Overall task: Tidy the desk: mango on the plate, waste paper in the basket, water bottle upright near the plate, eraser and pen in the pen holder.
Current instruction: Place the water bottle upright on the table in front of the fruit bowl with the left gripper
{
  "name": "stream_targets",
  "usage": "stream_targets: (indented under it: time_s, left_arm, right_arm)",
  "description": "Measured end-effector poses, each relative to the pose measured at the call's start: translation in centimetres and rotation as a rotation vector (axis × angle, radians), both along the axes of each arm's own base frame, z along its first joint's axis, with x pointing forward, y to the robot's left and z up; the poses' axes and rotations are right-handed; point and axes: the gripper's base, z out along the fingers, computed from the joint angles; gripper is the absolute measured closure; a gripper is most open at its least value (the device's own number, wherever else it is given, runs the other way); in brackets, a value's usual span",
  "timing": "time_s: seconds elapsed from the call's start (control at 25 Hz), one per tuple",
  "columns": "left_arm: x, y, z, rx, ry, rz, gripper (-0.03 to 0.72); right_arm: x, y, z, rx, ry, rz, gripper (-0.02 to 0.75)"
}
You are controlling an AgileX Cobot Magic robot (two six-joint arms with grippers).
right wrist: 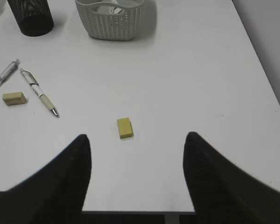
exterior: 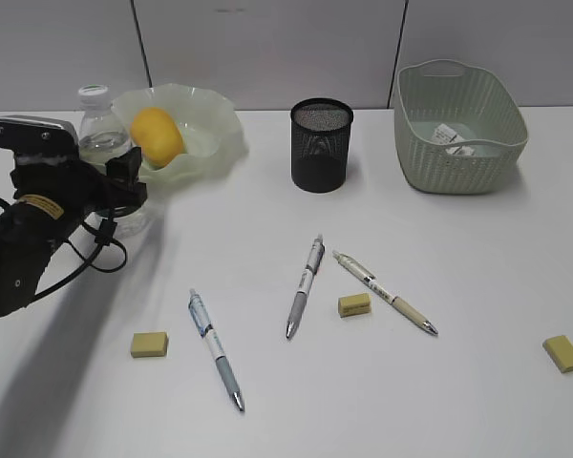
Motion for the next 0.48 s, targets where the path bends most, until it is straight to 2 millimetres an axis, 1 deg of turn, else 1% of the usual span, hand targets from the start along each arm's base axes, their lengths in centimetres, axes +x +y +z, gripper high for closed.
stream_targets:
  time_s: [0.2,0.48]
  left_arm:
    - [-0.11,0.00,-0.04,0.001,-0.001,-0.004,0.173]
    - [-0.91,0.14,-0.31,0.007,-0.003,-0.018,0.139]
  right_arm:
    - [0.00,0.00,0.00,0.000,0.000,0.000,0.244]
    - [0.00,0.00,0.00,0.000,0.000,0.000,0.244]
